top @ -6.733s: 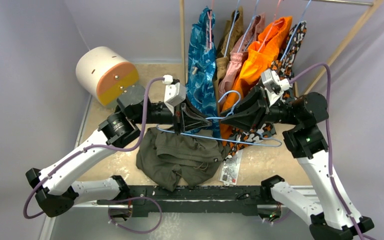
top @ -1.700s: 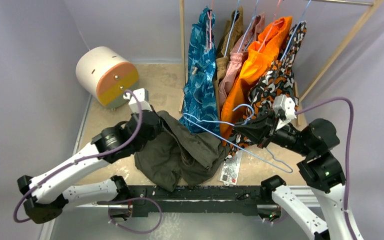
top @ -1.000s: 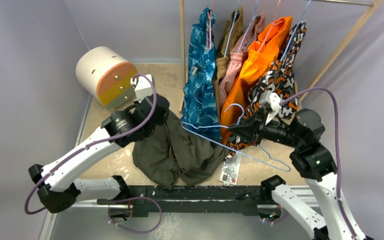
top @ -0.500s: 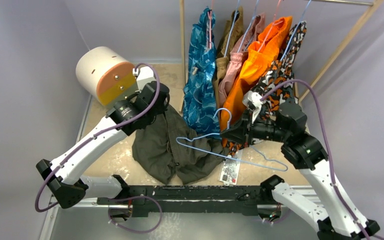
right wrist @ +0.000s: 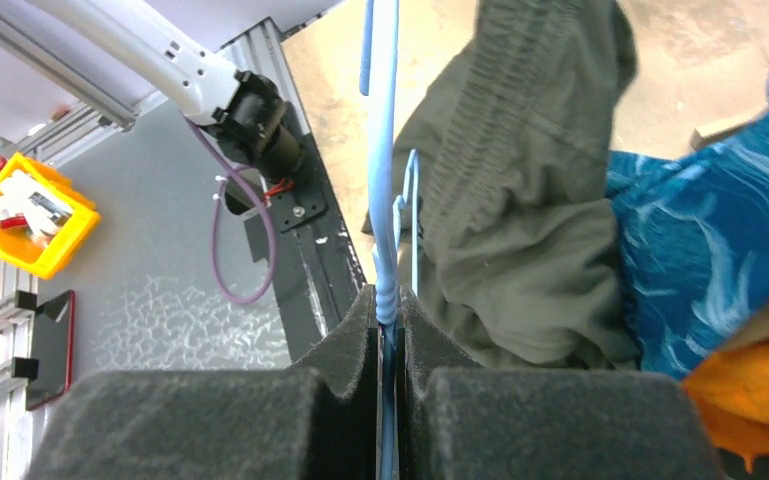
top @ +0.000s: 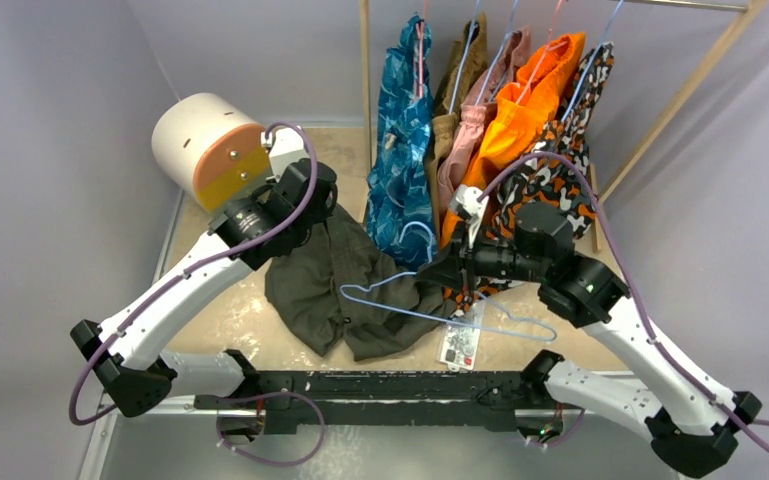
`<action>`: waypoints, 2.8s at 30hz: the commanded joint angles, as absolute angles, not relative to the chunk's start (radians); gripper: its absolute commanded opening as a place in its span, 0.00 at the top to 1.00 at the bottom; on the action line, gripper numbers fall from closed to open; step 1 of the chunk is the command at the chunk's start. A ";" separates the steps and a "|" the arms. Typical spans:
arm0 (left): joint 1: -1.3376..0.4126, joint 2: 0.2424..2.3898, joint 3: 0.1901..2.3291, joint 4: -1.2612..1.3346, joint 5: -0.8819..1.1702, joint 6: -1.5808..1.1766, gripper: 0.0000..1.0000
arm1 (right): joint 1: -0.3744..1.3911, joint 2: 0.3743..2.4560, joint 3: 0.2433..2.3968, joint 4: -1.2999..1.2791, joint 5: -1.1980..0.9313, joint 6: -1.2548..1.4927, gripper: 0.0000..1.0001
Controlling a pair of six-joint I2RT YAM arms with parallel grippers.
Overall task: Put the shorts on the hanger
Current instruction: Hang the shorts on the hanger.
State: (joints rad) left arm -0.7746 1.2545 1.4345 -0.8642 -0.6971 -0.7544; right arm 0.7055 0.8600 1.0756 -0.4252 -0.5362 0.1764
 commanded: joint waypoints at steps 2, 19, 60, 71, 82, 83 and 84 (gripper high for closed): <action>-0.766 1.233 1.448 -0.818 -0.738 -0.736 1.00 | 0.891 0.932 1.122 -0.310 -0.390 0.232 1.00; -0.765 1.190 1.422 -0.832 -0.745 -0.719 1.00 | 1.139 1.126 1.193 -0.334 0.212 0.315 1.00; -0.765 1.160 1.778 -1.047 -0.696 -0.657 1.00 | 1.138 0.782 1.373 -0.599 0.581 0.303 1.00; -0.764 1.206 1.717 -1.024 -0.647 -0.664 1.00 | 1.140 0.756 1.292 -0.330 0.061 0.222 1.00; -0.764 1.253 1.735 -1.016 -0.701 -0.642 1.00 | 1.141 0.987 1.238 -0.209 -0.167 0.203 1.00; -0.764 1.254 1.737 -1.016 -0.710 -0.640 1.00 | 1.142 0.993 1.223 -0.181 -0.162 0.207 1.00; -0.764 1.254 1.737 -1.016 -0.720 -0.641 1.00 | 1.147 0.997 1.206 -0.151 -0.146 0.215 1.00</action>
State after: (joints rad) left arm -0.7715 1.2625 1.7130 -1.0645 -0.6613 -0.6647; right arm 1.1385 0.9798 1.2503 -0.2863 -0.1062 0.2192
